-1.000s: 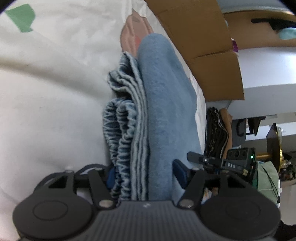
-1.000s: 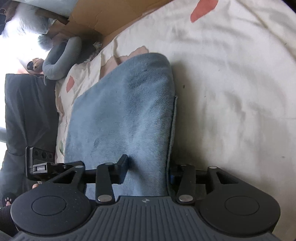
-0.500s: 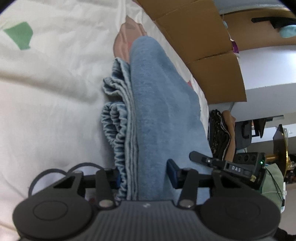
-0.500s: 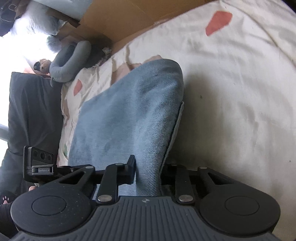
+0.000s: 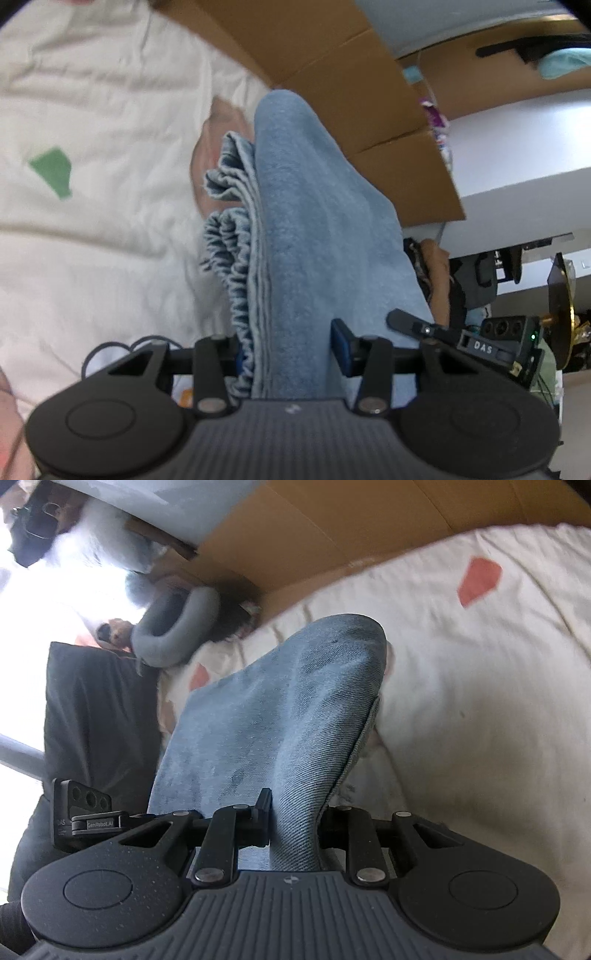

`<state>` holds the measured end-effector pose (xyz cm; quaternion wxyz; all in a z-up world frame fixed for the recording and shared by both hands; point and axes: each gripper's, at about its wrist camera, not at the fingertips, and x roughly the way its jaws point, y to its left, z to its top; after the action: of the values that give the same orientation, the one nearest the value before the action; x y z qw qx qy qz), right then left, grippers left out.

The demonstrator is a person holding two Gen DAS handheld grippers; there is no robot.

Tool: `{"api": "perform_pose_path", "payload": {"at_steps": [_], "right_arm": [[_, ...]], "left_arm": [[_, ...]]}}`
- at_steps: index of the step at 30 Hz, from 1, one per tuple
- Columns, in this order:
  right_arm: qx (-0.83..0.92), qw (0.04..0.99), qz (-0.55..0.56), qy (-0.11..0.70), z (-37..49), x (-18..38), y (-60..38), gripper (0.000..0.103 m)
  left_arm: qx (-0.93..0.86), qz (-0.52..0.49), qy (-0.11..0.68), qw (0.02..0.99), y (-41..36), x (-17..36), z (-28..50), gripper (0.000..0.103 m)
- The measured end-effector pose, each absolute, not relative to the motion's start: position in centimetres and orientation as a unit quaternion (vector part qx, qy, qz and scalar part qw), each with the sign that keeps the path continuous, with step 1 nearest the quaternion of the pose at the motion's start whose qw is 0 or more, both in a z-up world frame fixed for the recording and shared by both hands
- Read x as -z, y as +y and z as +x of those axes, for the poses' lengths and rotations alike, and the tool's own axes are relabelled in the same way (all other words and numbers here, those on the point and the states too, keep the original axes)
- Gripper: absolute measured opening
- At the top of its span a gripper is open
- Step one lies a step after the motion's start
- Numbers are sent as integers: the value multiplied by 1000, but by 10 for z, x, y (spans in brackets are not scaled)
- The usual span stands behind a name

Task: Fold clothes
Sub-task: 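Lift the folded light-blue jeans with both tools and carry it off the sheet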

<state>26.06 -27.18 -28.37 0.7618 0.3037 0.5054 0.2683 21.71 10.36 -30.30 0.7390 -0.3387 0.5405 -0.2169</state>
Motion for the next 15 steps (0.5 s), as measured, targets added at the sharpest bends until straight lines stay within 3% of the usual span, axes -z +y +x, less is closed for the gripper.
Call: {"api": "perform_pose_path", "payload": {"at_steps": [15], "right_arm": [[-279, 791, 281, 466, 259, 136, -260, 21]], "left_arm": [[211, -311, 500, 780, 98, 161, 214, 46]]}}
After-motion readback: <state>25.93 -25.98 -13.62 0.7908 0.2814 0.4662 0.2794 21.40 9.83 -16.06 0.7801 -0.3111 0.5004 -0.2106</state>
